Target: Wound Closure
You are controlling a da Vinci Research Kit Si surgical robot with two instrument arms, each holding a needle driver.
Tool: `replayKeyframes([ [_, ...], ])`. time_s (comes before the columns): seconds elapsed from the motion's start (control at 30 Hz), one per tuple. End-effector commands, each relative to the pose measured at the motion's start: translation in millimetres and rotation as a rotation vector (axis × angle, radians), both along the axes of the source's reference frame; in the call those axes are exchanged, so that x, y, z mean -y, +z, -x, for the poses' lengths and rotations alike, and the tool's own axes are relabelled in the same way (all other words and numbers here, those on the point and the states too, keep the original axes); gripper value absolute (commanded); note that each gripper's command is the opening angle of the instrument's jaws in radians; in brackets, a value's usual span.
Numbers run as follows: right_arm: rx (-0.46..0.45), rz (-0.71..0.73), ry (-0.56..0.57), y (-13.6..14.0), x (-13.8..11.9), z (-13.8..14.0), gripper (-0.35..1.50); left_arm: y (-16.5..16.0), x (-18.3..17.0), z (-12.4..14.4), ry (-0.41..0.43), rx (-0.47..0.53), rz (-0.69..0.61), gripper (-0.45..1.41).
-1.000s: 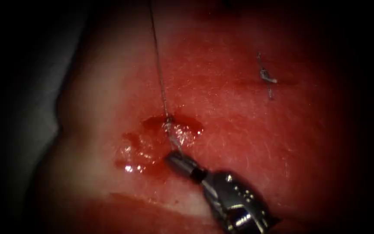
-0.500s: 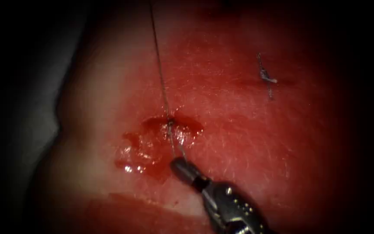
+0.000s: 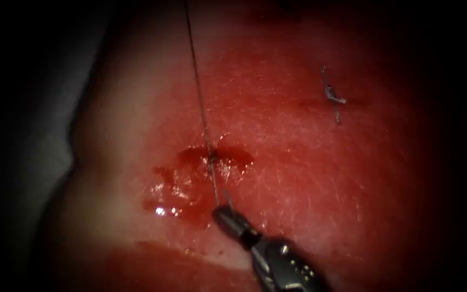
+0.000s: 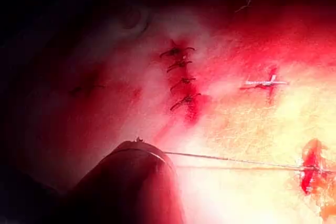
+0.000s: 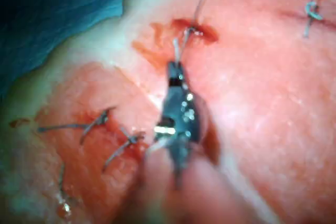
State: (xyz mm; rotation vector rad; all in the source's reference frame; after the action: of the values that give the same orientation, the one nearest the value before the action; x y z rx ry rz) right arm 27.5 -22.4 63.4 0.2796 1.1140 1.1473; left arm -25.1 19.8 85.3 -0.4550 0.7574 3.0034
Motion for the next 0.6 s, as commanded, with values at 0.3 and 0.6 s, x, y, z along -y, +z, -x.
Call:
replayKeyframes([
  [0.3, -0.005, 0.105, 0.009, -1.1, -0.7, -0.2, 1.45, -4.0, 2.8, -0.2, -0.035, 0.047, -0.046, -0.45],
  [0.6, 0.005, 0.126, -0.012, -7.1, -5.9, 2.9, 1.16, -8.5, 5.4, -0.5, -0.065, 0.071, -0.048, -0.45],
])
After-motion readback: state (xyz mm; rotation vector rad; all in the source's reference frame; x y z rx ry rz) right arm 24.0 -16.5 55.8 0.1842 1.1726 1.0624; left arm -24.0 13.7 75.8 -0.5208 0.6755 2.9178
